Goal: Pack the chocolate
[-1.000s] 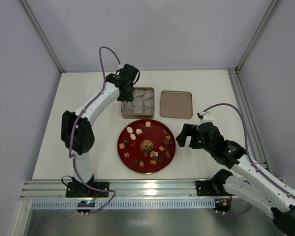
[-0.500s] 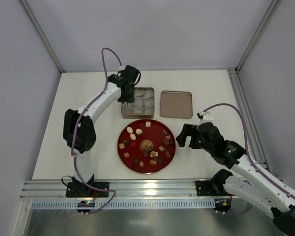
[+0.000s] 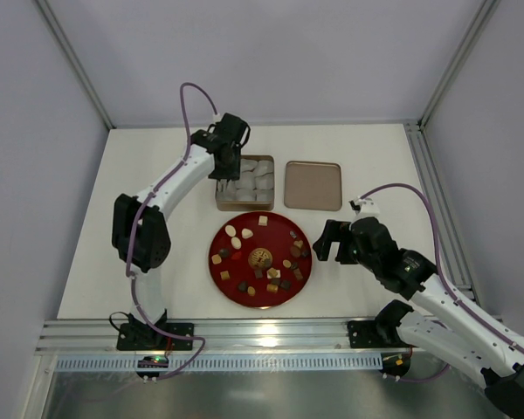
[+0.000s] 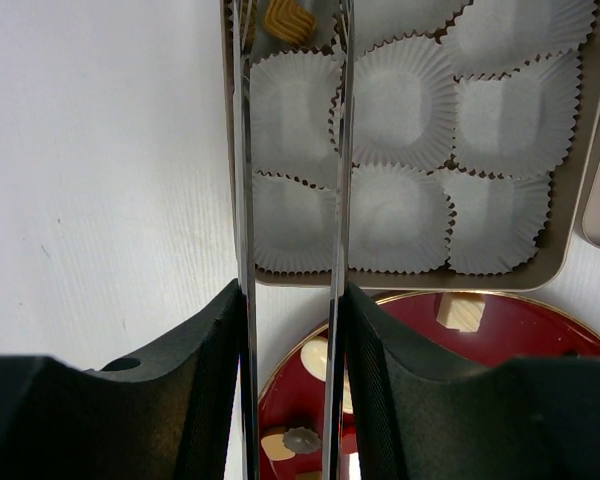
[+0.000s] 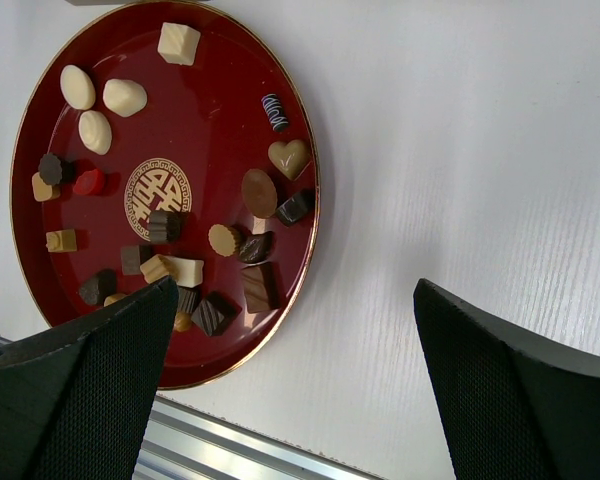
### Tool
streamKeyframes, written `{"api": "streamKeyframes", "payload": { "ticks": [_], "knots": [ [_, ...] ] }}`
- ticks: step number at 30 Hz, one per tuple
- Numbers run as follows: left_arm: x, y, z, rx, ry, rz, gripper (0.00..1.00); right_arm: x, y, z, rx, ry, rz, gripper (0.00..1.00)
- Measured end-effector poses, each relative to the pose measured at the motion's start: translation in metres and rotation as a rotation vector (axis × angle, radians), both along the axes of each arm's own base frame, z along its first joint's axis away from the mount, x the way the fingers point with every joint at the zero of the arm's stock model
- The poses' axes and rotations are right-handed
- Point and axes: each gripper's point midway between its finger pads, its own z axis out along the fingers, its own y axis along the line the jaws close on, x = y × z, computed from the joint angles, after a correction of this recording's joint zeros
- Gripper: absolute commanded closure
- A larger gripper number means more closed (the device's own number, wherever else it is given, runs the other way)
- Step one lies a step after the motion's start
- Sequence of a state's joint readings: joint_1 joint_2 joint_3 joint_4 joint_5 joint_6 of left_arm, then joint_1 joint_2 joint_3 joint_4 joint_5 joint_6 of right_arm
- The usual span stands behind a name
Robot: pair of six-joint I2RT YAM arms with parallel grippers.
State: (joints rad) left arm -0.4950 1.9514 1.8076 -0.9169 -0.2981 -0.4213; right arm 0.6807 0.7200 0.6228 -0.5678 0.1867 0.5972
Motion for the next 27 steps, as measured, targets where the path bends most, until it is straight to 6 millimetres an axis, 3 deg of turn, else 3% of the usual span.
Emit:
{"api": "streamKeyframes", "payload": {
  "ticks": [6,11,17,27],
  "knots": [
    [-0.006,-0.007,0.014,-0.043,-0.007,-0.031,0.58,0.001,0.001,0.0,0.001,-0.002,0.0,0.0],
    [-0.027,-0.018,0.041,-0.081,-0.038,-0.081,0.59,0.002,0.0,-0.001,-0.006,-0.002,-0.004,0.0],
    [-0.093,-0.037,0.069,-0.126,-0.056,-0.208,0.58,0.004,-0.002,0.003,-0.015,-0.015,-0.013,0.0],
    [-0.221,-0.043,0.059,-0.156,0.029,-0.39,0.59,0.006,-0.005,0.022,0.003,-0.063,-0.026,0.0]
  ]
}}
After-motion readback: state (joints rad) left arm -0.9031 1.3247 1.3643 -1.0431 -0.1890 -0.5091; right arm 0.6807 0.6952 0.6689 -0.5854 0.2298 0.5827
